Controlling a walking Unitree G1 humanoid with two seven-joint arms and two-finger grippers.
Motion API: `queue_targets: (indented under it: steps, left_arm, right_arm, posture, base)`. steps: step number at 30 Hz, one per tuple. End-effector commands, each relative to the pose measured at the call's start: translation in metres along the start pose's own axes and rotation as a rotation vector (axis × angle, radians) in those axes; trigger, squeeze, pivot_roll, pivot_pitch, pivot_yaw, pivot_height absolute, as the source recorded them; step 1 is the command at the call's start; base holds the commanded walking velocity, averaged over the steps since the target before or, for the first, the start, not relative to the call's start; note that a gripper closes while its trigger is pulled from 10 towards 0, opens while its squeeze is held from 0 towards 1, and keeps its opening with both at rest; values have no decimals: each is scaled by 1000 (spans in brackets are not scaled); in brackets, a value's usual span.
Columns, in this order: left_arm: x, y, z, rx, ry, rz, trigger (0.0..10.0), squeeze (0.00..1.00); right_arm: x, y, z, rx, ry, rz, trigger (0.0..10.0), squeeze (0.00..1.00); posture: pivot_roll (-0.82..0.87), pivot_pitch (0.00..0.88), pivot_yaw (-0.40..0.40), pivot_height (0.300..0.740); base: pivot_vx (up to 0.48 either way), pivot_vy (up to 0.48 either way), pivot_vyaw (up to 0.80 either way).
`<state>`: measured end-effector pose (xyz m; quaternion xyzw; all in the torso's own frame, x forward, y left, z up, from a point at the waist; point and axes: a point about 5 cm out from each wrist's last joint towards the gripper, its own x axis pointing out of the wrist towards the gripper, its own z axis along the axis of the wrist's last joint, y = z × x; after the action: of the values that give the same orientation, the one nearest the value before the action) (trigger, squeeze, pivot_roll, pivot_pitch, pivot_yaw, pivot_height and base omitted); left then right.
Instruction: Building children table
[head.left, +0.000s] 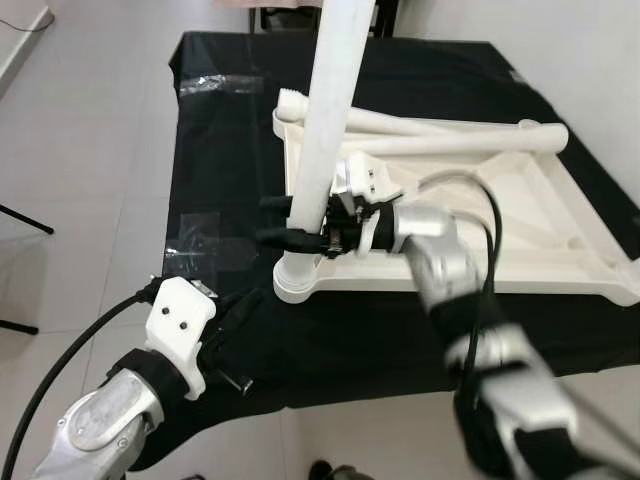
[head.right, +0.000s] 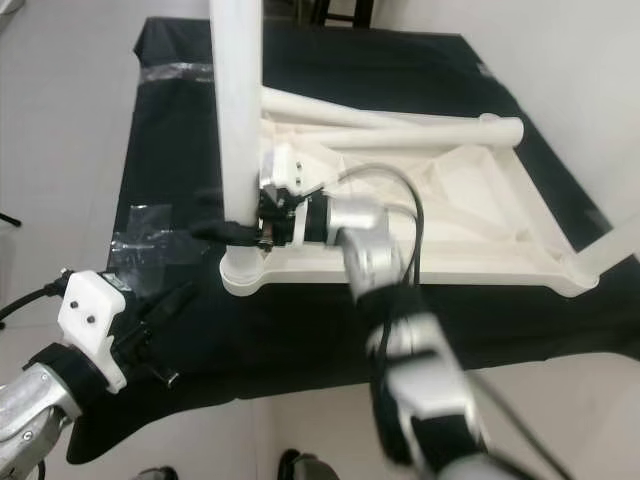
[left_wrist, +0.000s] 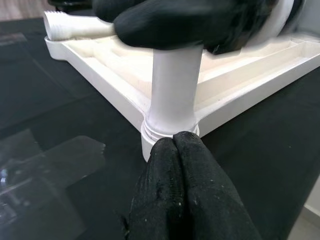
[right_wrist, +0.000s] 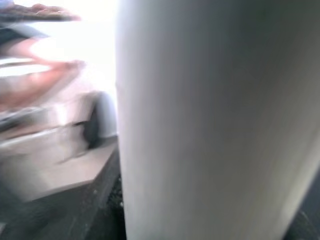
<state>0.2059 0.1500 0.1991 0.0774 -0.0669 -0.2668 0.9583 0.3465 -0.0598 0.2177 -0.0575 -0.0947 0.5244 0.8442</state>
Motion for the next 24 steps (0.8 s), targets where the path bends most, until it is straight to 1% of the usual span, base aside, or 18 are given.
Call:
queue_targets:
  steps: [1,2,3,4,5,8,12,13,14,15,16,17,19,20,21,22,23,24]
  left_arm:
    - [-3,-2,-1,-5,12,-21,10000,0]
    - [-3,-2,-1,-5,12,-21,10000,0]
    - [-3,-2,-1,-2,15,-26,10000,0]
    - [-2,-2,-1,-9,12,-32,10000,0]
    - [-1,-3,-1,-15,8,-37,10000,0]
    - [3,-7,-3,-23,5,-53,10000,0]
    - [3,-9,-2,-25,1,-57,10000,0]
    - [3,-8,-2,-21,1,-48,10000,0]
    - [2,-6,-1,-17,-1,-37,10000,0]
    - [2,-6,-1,-17,-1,-37,10000,0]
    - [1,-4,-1,-13,-2,-27,10000,0]
    - [1,-4,-1,-13,-2,-27,10000,0]
    - [1,-4,0,-11,-3,-26,10000,0]
    - [2,-4,0,-10,-3,-30,10000,0]
    - [2,-5,0,-10,-3,-33,10000,0]
    - [2,-5,0,-10,-3,-33,10000,0]
    - [2,-5,0,-10,-3,-36,10000,0]
    - [2,-5,0,-10,-3,-36,10000,0]
  right_arm:
    - [-32,7,-71,126,368,-352,0,0]
    - [-32,7,-71,126,368,-352,0,0]
    - [-34,15,-71,92,384,-427,0,0]
    - [-32,17,-65,89,371,-465,0,0]
    - [-27,15,-60,114,349,-440,0,0]
    - [-17,8,-57,99,340,-403,0,0]
    - [-15,6,-58,98,345,-394,0,0]
    - [-10,4,-57,93,347,-391,10000,0]
    - [-4,3,-54,108,312,-348,10000,518]
    - [-4,3,-54,108,312,-348,10000,518]
    - [1,3,-49,99,292,-296,10000,1000]
    - [1,3,-49,99,292,-296,10000,1000]
    - [10,3,-39,105,228,-233,10000,1000]
    - [18,4,-26,110,136,-129,10000,937]
    - [23,4,-17,111,76,-65,10000,937]
    - [23,4,-17,111,76,-65,10000,937]
    - [24,6,-7,93,39,-25,10000,0]
    - [24,6,-7,93,39,-25,10000,0]
  posture:
    - [138,241,-126,740]
    - [138,241,-126,740]
    - [140,228,-123,740]
    - [124,213,-117,740]
    - [118,208,-114,740]
    - [130,205,-126,740]
    - [140,202,-137,740]
    - [141,203,-138,740]
    - [145,202,-141,740]
    - [145,202,-141,740]
    - [146,203,-140,740]
    - [146,203,-140,740]
    - [147,207,-139,740]
    - [148,209,-136,740]
    - [150,211,-136,740]
    - [150,211,-136,740]
    - [148,214,-140,740]
    - [148,214,-140,740]
  base:
    - [0,0,0]
    - [0,0,0]
    - [0,0,0]
    - [0,0,0]
    - [0,0,0]
    - [0,0,0]
    - [0,0,0]
    - [0,0,0]
    - [0,0,0]
    - [0,0,0]
    - [0,0,0]
    - [0,0,0]
    - [0,0,0]
    - [0,0,0]
    - [0,0,0]
    - [0,0,0]
    - [0,0,0]
    - [0,0,0]
